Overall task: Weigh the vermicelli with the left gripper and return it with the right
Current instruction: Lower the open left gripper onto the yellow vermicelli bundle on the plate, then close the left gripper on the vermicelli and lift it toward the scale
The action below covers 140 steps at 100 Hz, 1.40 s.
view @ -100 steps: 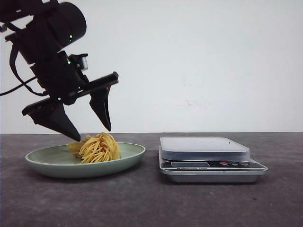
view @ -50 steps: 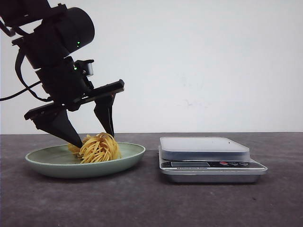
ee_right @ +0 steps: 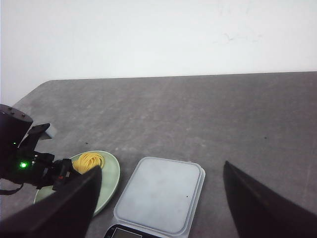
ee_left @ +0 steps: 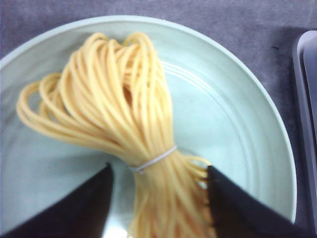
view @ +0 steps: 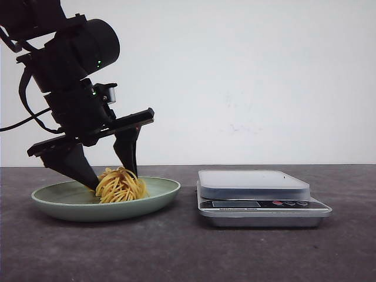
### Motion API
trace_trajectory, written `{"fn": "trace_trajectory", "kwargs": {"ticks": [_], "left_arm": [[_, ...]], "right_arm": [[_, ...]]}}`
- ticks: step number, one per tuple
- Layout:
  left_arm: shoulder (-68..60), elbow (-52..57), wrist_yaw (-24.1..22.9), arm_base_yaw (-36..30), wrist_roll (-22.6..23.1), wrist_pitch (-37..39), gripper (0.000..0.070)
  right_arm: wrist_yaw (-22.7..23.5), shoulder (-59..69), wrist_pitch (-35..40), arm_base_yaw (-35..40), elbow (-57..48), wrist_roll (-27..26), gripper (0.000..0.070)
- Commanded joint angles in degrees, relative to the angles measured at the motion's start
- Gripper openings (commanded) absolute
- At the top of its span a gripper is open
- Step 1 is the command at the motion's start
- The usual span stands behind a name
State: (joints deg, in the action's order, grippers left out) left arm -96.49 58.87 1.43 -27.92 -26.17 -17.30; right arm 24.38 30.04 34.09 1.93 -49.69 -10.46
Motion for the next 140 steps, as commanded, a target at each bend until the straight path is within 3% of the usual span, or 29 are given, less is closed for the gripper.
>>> {"fn": "trace_trajectory", "kwargs": {"ticks": [1,9,22,29,70,85,97,106,140], "left_arm": [[-1.6,1.3,-0.4,-0.3,0.0,0.2,0.0147],[-1.6,1.3,-0.4,-0.3,0.0,0.6,0.0055],[-1.6,1.3,-0.4,-0.3,-0.1,0.9,0.0052],[-1.6,1.3,-0.4,-0.3,-0.1,1.0,0.0004],[10.3,1.6,0.1,-0.3,2.0,0.8,0.0004],[18.5,1.6,5.0,-1.1,2.4,1.9,0.0004],[21.9,1.7,8.3,-2.8,0.0,6.2,0.0005],[21.4,2.7,9.2,-4.5,-1.8,8.3,0.0005],[6.2,14.1,9.3,-12.5,-1.9,9.6,0.0005]], "right_arm": [[0.2,0.2,-0.4,0.2,-1.0,0.1,0.0493],[0.2,0.2,-0.4,0.2,-1.0,0.1,0.0493],[0.2,0.2,-0.4,0.2,-1.0,0.1,0.0493],[0.2,0.2,-0.4,0.2,-1.0,0.1,0.0493],[0.0,0.2,-0.4,0.2,-1.0,0.2,0.0493],[0.0,0.2,-0.3,0.2,-1.0,0.2,0.0493],[0.0,0.2,-0.6,0.2,-1.0,0.1,0.0493],[0.0,0.2,-1.0,0.2,-1.0,-0.1,0.0493],[0.0,0.2,-1.2,0.2,-1.2,-0.1,0.0493]]}}
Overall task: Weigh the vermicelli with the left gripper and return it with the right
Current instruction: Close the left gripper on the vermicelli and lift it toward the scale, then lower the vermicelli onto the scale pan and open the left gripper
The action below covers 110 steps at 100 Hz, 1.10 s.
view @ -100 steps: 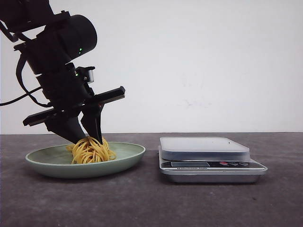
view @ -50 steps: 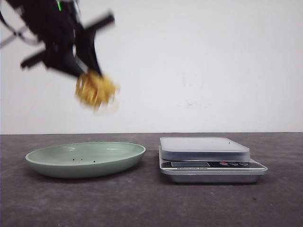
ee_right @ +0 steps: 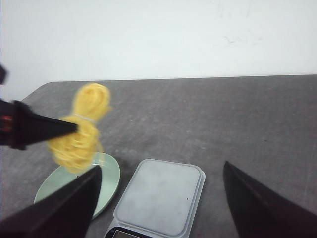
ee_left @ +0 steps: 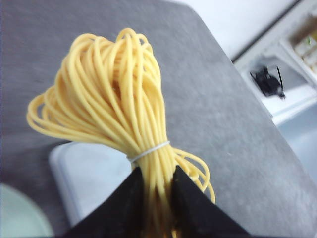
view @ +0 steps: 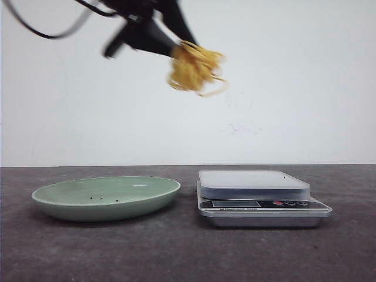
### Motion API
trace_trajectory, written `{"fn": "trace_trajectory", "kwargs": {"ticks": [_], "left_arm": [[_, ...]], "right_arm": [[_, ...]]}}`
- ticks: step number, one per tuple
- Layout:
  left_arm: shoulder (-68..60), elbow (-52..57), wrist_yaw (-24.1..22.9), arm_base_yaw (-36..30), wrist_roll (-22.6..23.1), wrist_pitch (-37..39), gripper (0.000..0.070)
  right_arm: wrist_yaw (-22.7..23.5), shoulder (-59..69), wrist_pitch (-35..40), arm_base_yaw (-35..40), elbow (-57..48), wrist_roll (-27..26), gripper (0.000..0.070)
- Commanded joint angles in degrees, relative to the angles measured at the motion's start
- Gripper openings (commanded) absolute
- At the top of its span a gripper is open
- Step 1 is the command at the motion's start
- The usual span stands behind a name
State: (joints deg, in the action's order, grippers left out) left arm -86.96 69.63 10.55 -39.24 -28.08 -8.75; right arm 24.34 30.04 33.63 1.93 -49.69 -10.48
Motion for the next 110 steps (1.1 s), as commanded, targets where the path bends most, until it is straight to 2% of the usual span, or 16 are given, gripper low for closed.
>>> {"fn": "trace_trajectory", "kwargs": {"ticks": [1,22,53,75,80,83,94,96,110], "left_arm": [[-3.9,3.8,0.2,-1.4,0.0,1.0,0.0005],[-14.2,10.6,-0.5,-3.6,-0.1,0.6,0.0005],[-23.3,10.9,-0.5,-3.9,-0.1,-3.7,0.0005],[-26.5,10.9,1.4,-4.5,0.0,-3.2,0.0009],[-26.6,10.9,1.3,-4.6,0.0,-3.0,0.005],[-26.6,10.9,1.4,-4.6,0.0,-2.7,0.0099],[-26.5,11.4,1.4,-4.7,-0.1,-2.1,0.0369],[-26.5,11.5,1.4,-4.7,-0.1,-2.2,0.0394],[-25.9,13.2,1.5,-4.3,0.4,-4.4,0.0399]], "right_arm": [[0.1,0.2,-0.8,0.2,-1.2,0.0,0.0493],[0.1,0.2,-0.7,0.2,-1.4,-0.1,0.0493],[0.3,0.2,-0.5,0.2,-1.4,-0.1,0.0493],[0.3,0.2,-0.5,0.2,-1.4,-0.1,0.0493],[0.3,0.2,-0.5,0.2,-1.4,-0.1,0.0494],[0.3,0.2,-0.5,0.2,-1.4,-0.1,0.0494],[0.3,0.2,-0.5,0.2,-1.4,-0.1,0.0494],[0.3,0.2,-0.5,0.2,-1.4,-0.1,0.0494],[0.3,0.2,-0.5,0.2,-1.4,0.0,0.0494]]}}
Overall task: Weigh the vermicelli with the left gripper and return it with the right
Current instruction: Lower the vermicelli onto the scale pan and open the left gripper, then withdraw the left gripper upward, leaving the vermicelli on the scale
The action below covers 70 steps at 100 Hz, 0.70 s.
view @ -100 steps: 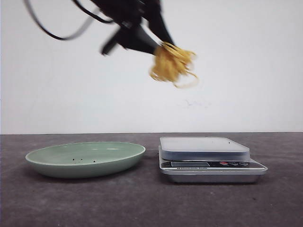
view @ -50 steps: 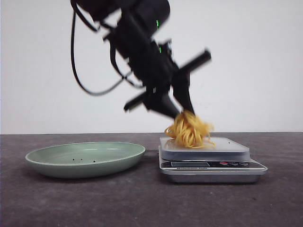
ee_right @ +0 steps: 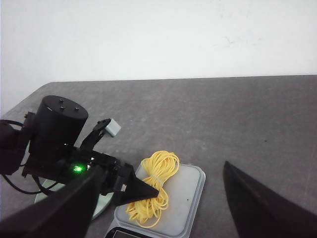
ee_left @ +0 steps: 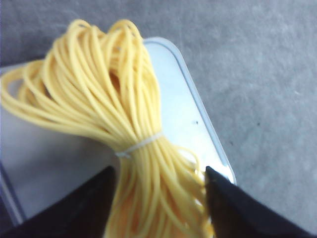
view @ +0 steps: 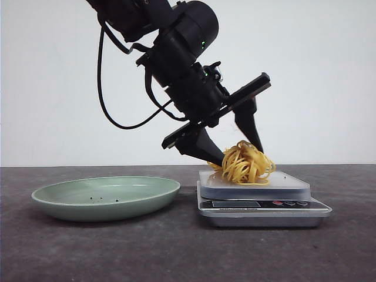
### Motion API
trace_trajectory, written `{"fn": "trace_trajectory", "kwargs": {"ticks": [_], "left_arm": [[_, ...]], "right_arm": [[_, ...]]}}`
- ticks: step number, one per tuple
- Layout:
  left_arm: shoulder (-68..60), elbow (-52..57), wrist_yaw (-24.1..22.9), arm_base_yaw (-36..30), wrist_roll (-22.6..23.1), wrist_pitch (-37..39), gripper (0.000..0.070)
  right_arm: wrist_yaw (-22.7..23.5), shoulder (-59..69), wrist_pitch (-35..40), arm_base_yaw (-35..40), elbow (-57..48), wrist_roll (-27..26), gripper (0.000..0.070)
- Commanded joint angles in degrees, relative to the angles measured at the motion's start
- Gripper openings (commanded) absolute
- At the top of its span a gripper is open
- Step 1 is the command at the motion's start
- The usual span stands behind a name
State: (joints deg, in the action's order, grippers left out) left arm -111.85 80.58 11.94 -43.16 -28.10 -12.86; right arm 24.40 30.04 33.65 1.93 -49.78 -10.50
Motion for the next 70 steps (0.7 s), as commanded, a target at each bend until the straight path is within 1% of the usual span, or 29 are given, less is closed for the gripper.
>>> {"fn": "trace_trajectory", "kwargs": {"ticks": [1,18,34,52,70], "left_arm": [[-0.9,2.4,0.1,-0.3,0.6,-0.5,0.0399],[3.7,4.3,-0.3,0.1,4.4,-4.7,0.0394],[14.0,4.3,-2.4,0.6,8.9,-8.0,0.0393],[29.8,4.3,-9.2,0.6,15.5,-15.2,0.0392],[46.3,4.3,-16.3,0.6,17.3,-22.2,0.0387]], "right_arm": [[0.2,0.2,-0.6,0.2,-1.3,0.0,0.0494],[0.2,0.2,-0.5,0.2,-1.3,0.0,0.0494],[0.2,0.2,-0.5,0.2,-1.3,0.0,0.0494],[0.2,0.2,0.0,0.2,-1.3,0.0,0.0494],[0.2,0.2,0.8,0.2,-1.3,0.7,0.0494]]}}
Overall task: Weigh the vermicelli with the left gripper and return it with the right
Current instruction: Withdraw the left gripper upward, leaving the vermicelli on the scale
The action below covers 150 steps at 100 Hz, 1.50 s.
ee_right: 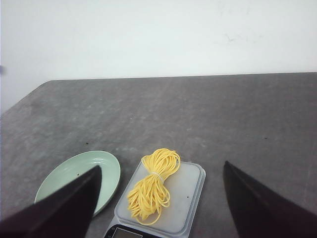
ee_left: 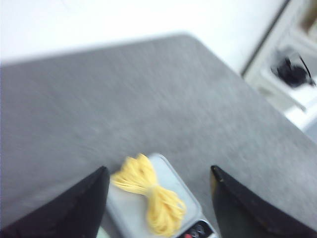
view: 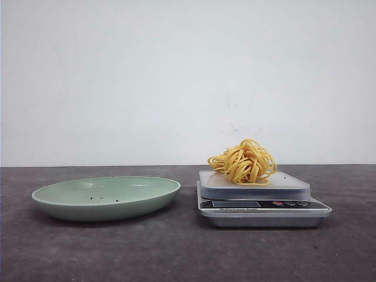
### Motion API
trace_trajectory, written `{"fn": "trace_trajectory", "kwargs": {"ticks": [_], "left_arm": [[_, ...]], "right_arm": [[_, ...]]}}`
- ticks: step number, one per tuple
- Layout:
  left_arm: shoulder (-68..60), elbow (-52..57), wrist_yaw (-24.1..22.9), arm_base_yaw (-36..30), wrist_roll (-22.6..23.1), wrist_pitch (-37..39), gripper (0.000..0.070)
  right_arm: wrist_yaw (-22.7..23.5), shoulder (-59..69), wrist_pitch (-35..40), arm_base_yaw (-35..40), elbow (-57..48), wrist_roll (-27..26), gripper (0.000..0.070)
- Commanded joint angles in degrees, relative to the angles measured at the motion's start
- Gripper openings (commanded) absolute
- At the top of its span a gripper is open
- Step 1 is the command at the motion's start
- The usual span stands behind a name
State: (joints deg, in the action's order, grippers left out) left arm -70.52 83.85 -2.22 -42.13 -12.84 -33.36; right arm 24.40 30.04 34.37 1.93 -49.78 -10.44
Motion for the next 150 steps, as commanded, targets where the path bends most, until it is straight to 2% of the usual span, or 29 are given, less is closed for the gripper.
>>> {"fn": "trace_trajectory", "kwargs": {"ticks": [1,20,30,52,68,87,112,125,150], "left_arm": [[5.9,1.0,-2.5,-0.4,2.2,-2.1,0.0387],[21.8,1.0,-10.9,-0.4,3.2,-12.7,0.0377],[28.7,1.0,-13.7,-0.4,3.0,-18.3,0.0376],[40.3,0.5,-20.5,-0.3,-0.8,-31.7,0.0375],[46.2,-3.0,-22.2,0.3,-4.4,-37.4,0.0375],[53.2,-12.9,-20.9,1.8,-9.0,-37.0,0.0375],[57.6,-26.8,-19.8,2.4,-9.9,-31.2,0.0376],[57.4,-29.2,-19.8,2.4,-9.9,-28.9,0.0376],[57.4,-29.3,-19.8,2.4,-9.7,-28.0,0.0375]], "right_arm": [[0.2,0.2,0.2,0.2,-1.3,0.6,0.0494],[0.2,0.2,0.4,0.2,-1.3,0.8,0.0493],[0.2,0.2,0.4,0.2,-1.3,0.8,0.0494],[0.2,0.2,0.4,0.2,-1.3,1.0,0.0494],[0.3,0.9,0.4,0.3,-1.3,1.1,0.0494],[1.4,4.0,0.4,2.4,-1.3,1.5,0.0494],[0.3,10.1,-1.6,7.6,-1.3,1.5,0.0494],[-3.9,13.4,-3.3,10.9,-1.3,1.5,0.0494],[-5.4,22.4,-9.3,16.6,-2.6,0.2,0.0494]]}}
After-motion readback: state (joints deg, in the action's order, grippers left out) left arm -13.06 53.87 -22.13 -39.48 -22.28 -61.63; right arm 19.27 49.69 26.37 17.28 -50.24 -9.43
